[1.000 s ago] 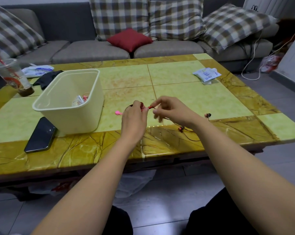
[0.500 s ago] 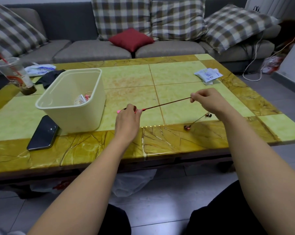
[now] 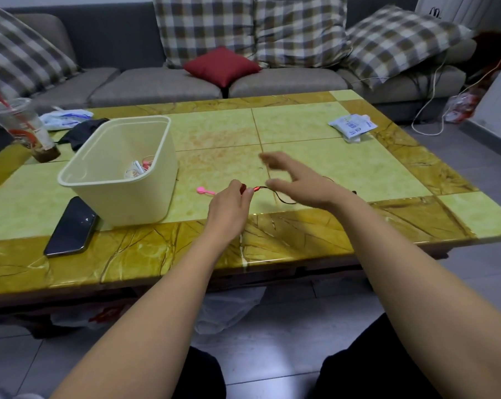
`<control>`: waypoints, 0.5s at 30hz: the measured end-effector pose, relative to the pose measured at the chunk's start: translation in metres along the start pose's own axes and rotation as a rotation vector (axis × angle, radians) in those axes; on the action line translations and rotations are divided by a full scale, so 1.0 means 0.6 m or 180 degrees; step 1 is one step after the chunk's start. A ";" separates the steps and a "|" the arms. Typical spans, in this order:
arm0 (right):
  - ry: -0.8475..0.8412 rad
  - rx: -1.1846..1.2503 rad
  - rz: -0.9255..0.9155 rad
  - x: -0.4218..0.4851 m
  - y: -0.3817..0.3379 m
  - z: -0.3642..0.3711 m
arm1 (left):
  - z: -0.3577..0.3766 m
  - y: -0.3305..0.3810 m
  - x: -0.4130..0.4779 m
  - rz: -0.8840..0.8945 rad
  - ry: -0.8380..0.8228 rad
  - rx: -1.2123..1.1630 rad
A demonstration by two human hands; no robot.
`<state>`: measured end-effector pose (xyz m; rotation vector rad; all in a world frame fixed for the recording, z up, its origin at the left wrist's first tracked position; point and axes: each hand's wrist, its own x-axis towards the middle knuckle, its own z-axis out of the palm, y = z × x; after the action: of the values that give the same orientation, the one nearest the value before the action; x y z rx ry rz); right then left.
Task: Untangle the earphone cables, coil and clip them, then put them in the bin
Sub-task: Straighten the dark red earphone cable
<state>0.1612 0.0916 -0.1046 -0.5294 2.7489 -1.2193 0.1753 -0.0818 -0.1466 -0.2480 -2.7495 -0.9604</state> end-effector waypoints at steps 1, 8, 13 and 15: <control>-0.0293 0.0074 0.0088 -0.001 -0.003 0.006 | -0.002 0.001 0.000 -0.0018 -0.0003 -0.0084; 0.0391 0.0702 0.0084 -0.003 0.001 -0.020 | -0.025 -0.007 -0.008 -0.0346 -0.0985 -0.1486; 0.1053 0.1007 0.0495 0.005 0.013 -0.012 | -0.034 0.019 -0.010 -0.0648 -0.1965 -0.3494; 0.0919 0.0469 0.0558 0.005 0.022 0.002 | -0.038 0.033 -0.004 -0.0949 -0.1869 -0.4570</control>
<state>0.1548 0.0981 -0.1149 -0.1009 2.8225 -1.5428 0.1857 -0.0811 -0.1178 -0.3470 -1.8650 -3.1590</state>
